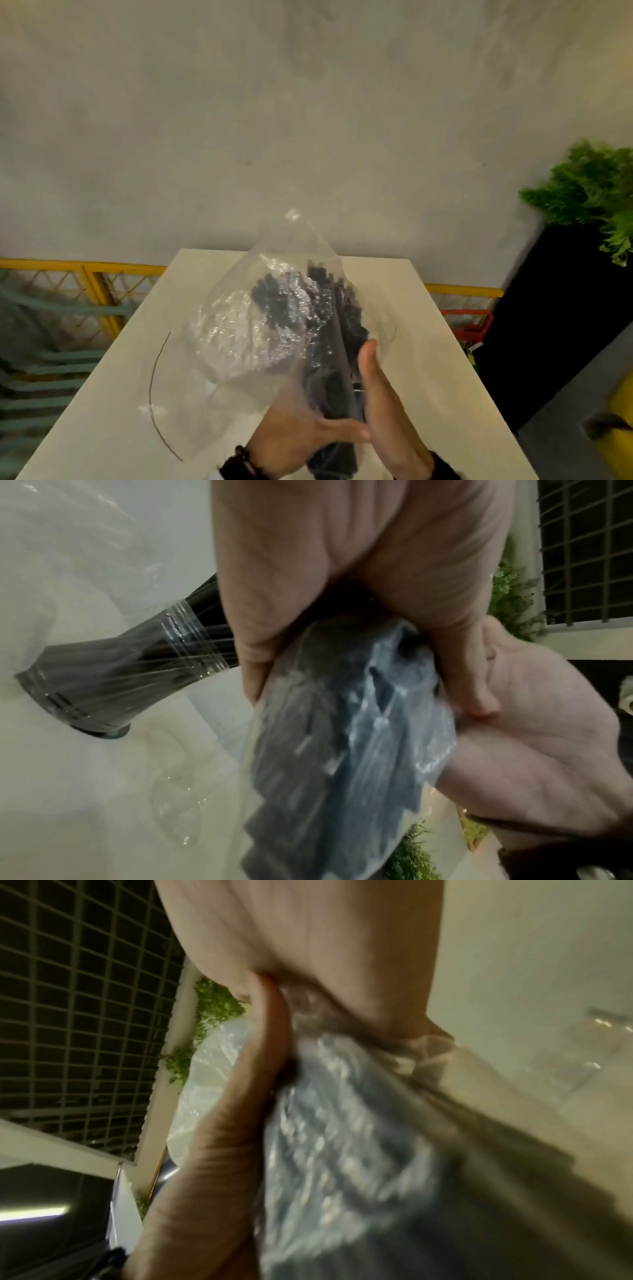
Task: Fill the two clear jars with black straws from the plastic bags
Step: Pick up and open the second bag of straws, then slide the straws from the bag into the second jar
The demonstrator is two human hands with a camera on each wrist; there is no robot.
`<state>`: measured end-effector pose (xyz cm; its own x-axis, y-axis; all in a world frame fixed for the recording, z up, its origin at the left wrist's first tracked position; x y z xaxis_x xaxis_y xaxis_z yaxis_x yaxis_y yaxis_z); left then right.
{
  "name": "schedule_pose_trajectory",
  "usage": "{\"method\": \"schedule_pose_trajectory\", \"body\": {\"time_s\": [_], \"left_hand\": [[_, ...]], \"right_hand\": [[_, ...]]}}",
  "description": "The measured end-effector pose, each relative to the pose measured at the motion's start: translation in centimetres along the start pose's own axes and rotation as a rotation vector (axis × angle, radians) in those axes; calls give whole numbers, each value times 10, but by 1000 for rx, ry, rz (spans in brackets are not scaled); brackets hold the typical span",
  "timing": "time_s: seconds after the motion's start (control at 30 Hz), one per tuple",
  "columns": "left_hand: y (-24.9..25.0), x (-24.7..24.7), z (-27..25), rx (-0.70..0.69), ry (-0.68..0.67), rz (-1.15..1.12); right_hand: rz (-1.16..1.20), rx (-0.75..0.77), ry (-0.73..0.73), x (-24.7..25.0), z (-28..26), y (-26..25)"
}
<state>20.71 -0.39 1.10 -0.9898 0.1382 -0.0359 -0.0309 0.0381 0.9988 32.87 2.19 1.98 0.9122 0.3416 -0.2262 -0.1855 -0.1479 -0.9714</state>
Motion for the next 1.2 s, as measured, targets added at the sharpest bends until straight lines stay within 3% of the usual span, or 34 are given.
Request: {"method": "schedule_pose_trajectory", "body": {"time_s": [0.1, 0.2, 0.27, 0.37, 0.43, 0.5, 0.57, 0.67, 0.7, 0.73, 0.8, 0.87, 0.97, 1.03, 1.1, 1.2], "left_hand": [[-4, 7, 0, -17, 126, -47], [-5, 17, 0, -11, 179, -123], [-9, 22, 4, 9, 203, -211], [-12, 31, 7, 19, 251, -342], [-14, 37, 6, 22, 226, -313], [-18, 42, 3, 39, 215, -278], [-18, 47, 0, 32, 209, -242], [-11, 46, -5, 11, 149, -111], [-8, 45, -7, 21, 108, -70], [-5, 43, -8, 30, 50, -12], [-3, 44, -11, 15, -43, 84], [0, 44, -13, 9, -51, 102], [-3, 52, -14, -47, 5, 103], [-5, 59, -16, -31, 23, 137], [-8, 64, -15, -15, 17, 147], [-14, 64, -10, -23, 17, 143]], "right_hand": [[-243, 104, 33, 5, -3, -14], [-368, 414, 258, 20, 2, -18], [-395, 487, 354, 27, 2, -11], [-452, 442, 217, 24, -11, 7], [-605, 379, 25, 28, -16, 13], [-705, 342, -18, 41, -16, 3], [-677, 418, 127, 50, -14, -20], [-556, 727, 535, 57, -16, -64], [-543, 823, 603, 53, -18, -81], [-579, 909, 625, 51, -20, -98], [-815, 982, 512, 43, -16, -127], [-1076, 802, 271, 40, -7, -142], [-1278, 316, -50, 43, 1, -129], [-1258, 186, -92, 46, -1, -111], [-1054, 187, -112, 41, -7, -94], [-663, 145, 39, 35, -6, -71]]}}
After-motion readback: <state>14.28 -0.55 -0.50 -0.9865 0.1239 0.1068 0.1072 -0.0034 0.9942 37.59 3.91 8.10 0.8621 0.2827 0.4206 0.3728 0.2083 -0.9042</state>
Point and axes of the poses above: each hand's wrist, its own z-axis towards the middle knuckle, its own x-axis out of the back of the hand, y = z × x, the point moved 1 cm from there along z, towards the middle knuckle, and after that the axes turned 1 degree about -z, right-handed, at the moved point
